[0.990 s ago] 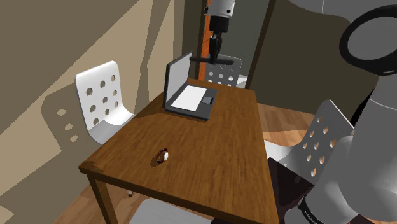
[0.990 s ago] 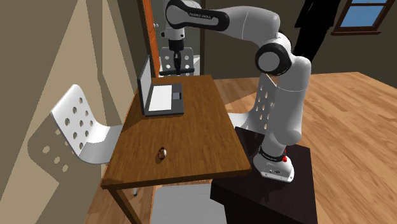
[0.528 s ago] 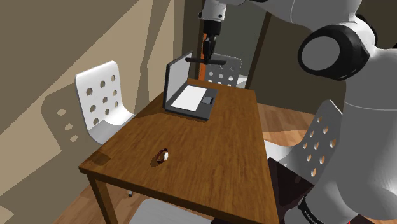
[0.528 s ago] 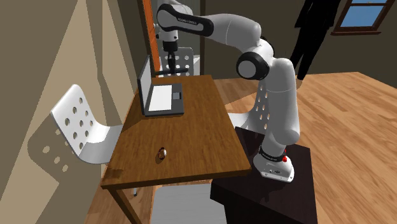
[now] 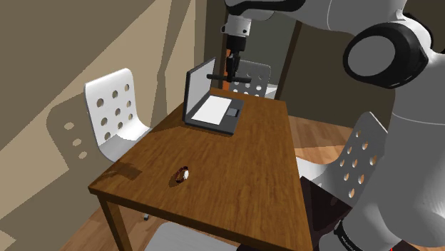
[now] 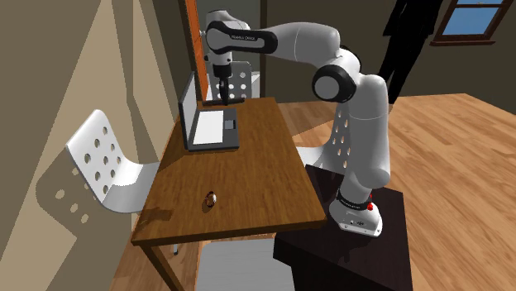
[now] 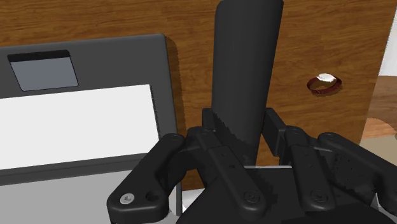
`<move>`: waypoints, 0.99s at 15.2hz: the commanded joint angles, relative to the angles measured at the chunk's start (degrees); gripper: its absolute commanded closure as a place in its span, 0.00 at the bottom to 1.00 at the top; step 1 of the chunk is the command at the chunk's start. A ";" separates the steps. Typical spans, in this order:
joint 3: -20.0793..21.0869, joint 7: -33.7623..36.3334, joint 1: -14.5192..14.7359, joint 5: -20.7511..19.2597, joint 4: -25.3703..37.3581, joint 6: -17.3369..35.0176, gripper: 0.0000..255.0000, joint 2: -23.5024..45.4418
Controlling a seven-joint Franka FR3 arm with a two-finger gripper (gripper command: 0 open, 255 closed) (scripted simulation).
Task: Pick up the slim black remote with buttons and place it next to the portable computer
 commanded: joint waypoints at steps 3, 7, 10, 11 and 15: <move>0.07 -0.09 0.46 -0.27 -4.43 3.60 1.00 -0.90; 0.13 -0.26 0.77 -0.39 -8.19 6.90 1.00 -1.37; 0.18 -0.40 0.94 -0.41 -10.74 9.28 1.00 -1.55; 0.19 -0.45 0.99 -0.40 -11.55 10.06 1.00 -1.57; 0.27 -0.69 1.14 -0.32 -14.57 13.10 1.00 -1.53</move>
